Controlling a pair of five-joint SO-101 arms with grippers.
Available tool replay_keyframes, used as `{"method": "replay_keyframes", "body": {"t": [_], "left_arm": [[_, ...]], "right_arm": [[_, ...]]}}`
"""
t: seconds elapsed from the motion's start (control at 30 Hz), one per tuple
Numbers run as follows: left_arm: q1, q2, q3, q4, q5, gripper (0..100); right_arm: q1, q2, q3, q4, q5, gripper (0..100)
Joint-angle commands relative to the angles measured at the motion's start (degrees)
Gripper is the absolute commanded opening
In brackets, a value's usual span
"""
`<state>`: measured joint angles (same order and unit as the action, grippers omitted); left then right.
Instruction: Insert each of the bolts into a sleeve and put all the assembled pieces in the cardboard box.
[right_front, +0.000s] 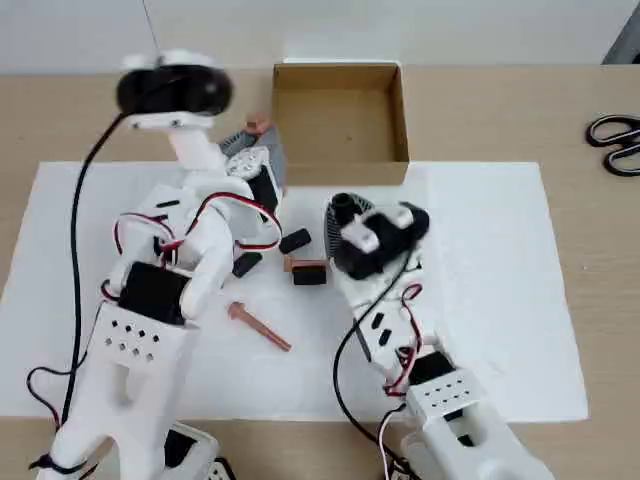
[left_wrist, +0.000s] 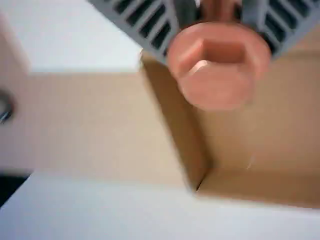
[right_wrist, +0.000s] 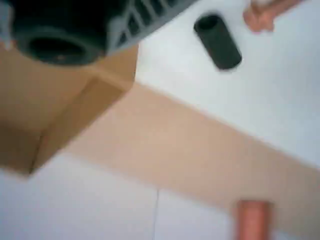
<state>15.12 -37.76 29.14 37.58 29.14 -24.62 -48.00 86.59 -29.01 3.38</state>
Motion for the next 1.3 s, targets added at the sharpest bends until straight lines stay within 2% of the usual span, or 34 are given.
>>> {"method": "replay_keyframes", "body": {"t": [0.0,0.1,0.2,0.37,0.43,0.63,0.77,0.97,1.07,1.17,1.27], "left_arm": [[0.1,-2.8,1.8,-9.3,2.5,1],[2.1,-3.0,4.1,-10.0,2.5,1],[6.4,-3.0,6.4,-10.3,1.8,1],[12.3,-3.1,6.5,-10.5,-9.4,1],[12.6,-3.2,6.5,-12.4,-12.1,1],[10.6,-5.0,5.7,-18.9,-12.9,1],[8.8,-7.5,5.3,-19.8,-17.7,1],[13.5,-12.0,7.2,-14.0,-14.1,1],[14.1,-13.3,9.1,-13.5,-11.8,1],[14.0,-13.5,11.0,-14.8,-11.1,1],[14.1,-13.6,15.1,-20.8,-11.3,1]], "right_arm": [[-0.5,-1.8,3.7,-13.8,4.1,0.4],[-0.5,-1.8,8.6,-21.8,9.4,0.4],[-0.1,-1.8,8.9,-23.6,10.6,0.4],[-0.2,-1.8,8.7,-23.3,10.7,0.4],[-0.2,-1.7,9.0,-23.2,10.7,0.4],[-0.2,-1.4,9.0,-20.5,10.7,0.4],[-0.2,-1.7,9.0,-17.0,10.5,0.4],[-0.2,-1.7,9.0,-16.8,10.5,0.4],[-0.2,-1.8,8.9,-17.1,10.5,0.4],[-0.4,-1.8,8.7,-17.2,10.5,0.4],[-0.4,-1.8,8.4,-17.4,10.5,0.4]]}}
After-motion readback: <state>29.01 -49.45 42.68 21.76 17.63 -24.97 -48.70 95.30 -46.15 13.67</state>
